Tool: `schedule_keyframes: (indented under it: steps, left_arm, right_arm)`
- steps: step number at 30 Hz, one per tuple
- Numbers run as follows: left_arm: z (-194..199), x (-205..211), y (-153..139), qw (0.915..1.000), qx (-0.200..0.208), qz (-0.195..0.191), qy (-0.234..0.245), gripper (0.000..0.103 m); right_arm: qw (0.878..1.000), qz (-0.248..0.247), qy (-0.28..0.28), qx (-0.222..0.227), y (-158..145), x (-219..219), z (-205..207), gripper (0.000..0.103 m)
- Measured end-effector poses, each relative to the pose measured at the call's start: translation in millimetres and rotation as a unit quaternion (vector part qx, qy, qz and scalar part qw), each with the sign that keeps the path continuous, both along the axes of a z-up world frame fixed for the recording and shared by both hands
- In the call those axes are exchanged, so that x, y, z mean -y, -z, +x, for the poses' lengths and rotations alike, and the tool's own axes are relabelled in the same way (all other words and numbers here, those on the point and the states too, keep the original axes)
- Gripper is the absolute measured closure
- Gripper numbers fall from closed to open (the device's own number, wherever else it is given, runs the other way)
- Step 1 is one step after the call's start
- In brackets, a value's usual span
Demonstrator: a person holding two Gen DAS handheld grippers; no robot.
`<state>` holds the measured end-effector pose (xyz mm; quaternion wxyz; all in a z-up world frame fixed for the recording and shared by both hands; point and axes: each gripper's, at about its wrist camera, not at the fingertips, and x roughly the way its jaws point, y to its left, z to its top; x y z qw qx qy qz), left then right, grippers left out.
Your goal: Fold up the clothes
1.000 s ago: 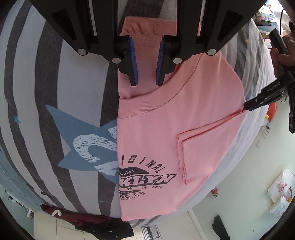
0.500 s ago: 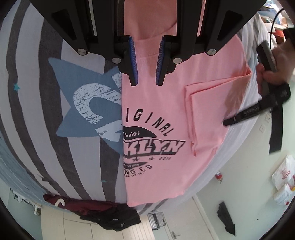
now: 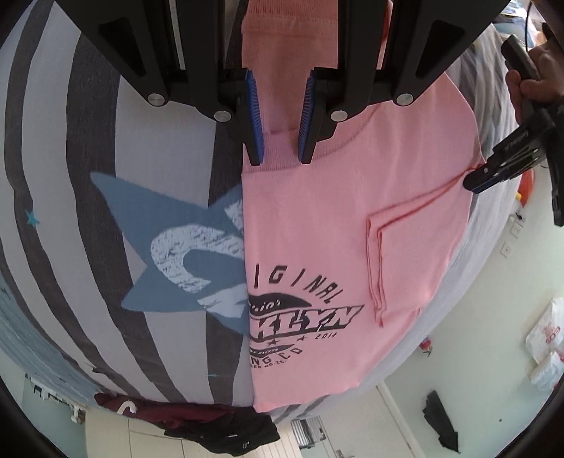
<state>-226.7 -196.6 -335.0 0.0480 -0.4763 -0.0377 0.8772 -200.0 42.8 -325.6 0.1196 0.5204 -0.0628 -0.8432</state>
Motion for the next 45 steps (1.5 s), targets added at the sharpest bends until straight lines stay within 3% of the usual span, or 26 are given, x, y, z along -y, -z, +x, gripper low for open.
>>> schedule_keyframes:
  steps: [10, 12, 14, 19, 21, 29, 36, 45]
  left_arm:
    - [4, 6, -12, 0.9996, 0.019, 0.022, -0.002, 0.081]
    - [9, 12, -20, 0.9988, 0.026, 0.042, -0.008, 0.081]
    - [15, 16, -26, 0.9983, 0.031, 0.049, -0.007, 0.081]
    - [22, 28, -32, 0.9989, 0.025, 0.034, -0.02, 0.08]
    - [20, 34, -30, 0.9985, 0.028, 0.035, -0.033, 0.074]
    - [0, 43, -13, 0.9935, 0.036, 0.083, -0.07, 0.069]
    - [-5, 33, 0, 0.9933, 0.046, 0.093, -0.052, 0.06]
    - [-5, 28, 3, 0.9936, 0.046, 0.098, -0.034, 0.059]
  right_arm:
    - [1.0, 0.02, 0.0, 0.005, -12, 0, 7, 0.084]
    - [1.0, 0.02, 0.005, 0.003, -16, -3, 7, 0.074]
    - [1.0, 0.018, 0.011, 0.0, -19, -6, 4, 0.058]
    - [1.0, 0.011, 0.028, -0.007, -26, -15, -2, 0.058]
    - [0.999, 0.01, 0.03, -0.009, -28, -17, -6, 0.058]
    - [1.0, -0.002, 0.022, 0.013, -7, -11, -25, 0.058]
    - [0.999, -0.018, 0.02, 0.02, -3, -9, -20, 0.058]
    - [1.0, -0.014, 0.001, 0.026, 2, -2, -9, 0.057]
